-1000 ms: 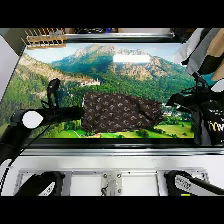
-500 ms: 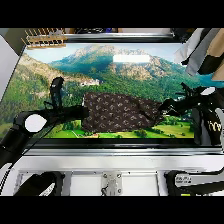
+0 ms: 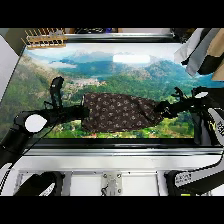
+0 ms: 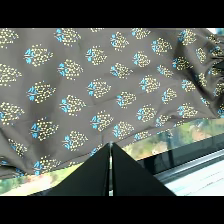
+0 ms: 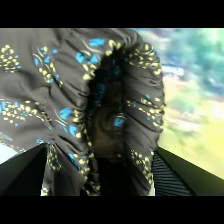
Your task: Fold the clothes and pants, and hang the long-sleeved shirts on hangers.
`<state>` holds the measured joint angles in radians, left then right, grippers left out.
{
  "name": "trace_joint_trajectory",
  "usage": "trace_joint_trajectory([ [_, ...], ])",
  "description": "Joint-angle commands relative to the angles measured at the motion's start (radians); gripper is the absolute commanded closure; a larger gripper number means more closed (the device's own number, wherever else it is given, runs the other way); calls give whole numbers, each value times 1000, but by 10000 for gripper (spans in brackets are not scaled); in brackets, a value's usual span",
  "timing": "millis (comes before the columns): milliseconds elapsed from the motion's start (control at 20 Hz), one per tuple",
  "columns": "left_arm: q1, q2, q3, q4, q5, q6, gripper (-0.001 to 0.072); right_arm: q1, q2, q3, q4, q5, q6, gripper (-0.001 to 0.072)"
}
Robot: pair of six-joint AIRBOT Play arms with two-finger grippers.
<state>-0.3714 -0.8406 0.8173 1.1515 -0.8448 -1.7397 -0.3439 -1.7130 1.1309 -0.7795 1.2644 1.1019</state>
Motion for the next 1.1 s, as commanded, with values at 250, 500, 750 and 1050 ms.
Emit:
trace_joint_trajectory([
  [250, 0, 1, 1, 0, 2, -5, 701, 53, -27, -1, 25, 0, -46, 33],
  [500, 0, 1, 1, 0, 1, -5, 701, 63, -19, 0, 25, 0, -85, 693],
  [750, -1, 1, 1, 0, -1, -5, 701, -3, 44, 174, 17, -1, 39, 695],
  [1050, 0, 1, 1, 0, -11, -5, 702, -235, 46, 568, -58, -106, 387, 695],
])
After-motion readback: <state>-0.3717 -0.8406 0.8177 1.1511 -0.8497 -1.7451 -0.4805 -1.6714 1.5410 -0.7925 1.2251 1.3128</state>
